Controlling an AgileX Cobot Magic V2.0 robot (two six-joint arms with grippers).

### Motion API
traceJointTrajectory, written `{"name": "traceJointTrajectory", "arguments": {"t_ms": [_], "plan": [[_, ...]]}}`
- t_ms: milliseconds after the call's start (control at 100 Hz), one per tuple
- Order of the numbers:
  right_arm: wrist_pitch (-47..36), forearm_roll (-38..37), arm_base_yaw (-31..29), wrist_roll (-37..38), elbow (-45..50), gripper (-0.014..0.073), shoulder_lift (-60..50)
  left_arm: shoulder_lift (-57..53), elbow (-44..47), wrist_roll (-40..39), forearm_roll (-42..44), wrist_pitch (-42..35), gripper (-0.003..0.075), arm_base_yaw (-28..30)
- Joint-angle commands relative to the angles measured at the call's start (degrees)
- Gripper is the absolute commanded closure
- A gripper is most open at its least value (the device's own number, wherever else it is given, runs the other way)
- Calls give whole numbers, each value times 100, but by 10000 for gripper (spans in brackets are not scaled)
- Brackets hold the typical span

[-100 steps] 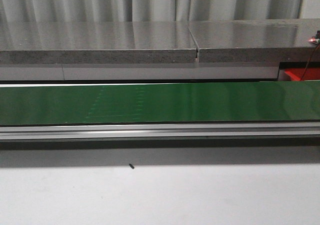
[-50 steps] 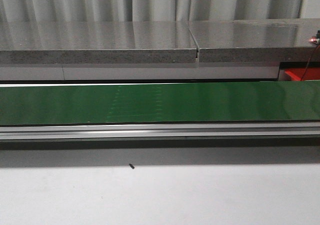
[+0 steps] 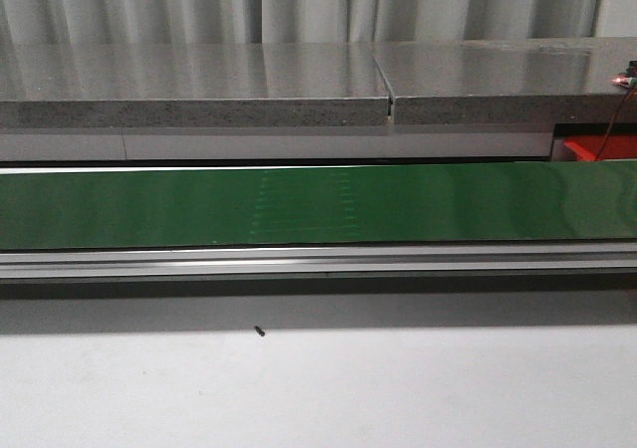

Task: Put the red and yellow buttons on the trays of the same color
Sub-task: 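Place the red button into the red tray and open the right gripper, then move the left gripper back over the button cluster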

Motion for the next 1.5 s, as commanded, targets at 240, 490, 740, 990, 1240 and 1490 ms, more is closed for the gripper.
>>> {"name": "traceJointTrajectory", "arguments": {"t_ms": [240,490,740,990,1240,1490], "plan": [[122,260,51,-218,108,249,-1302,23,-149,-25,-101,-411,741,-40],[-132,260,261,-382,961,651,-2307,23,-149,-25,-101,-411,741,-40],[-771,115,963,-472,1969,652,-3427,23,-149,-25,-101,-411,741,-40],[-1478,365,1193,-467,3094,652,-4577,23,-149,-25,-101,-411,741,-40],[-1444,643,1299,-467,4043,652,-5451,23,-149,-25,-101,-411,741,-40],[-1714,742,1572,-467,5095,652,-6498,23,-149,-25,-101,-411,741,-40]]}}
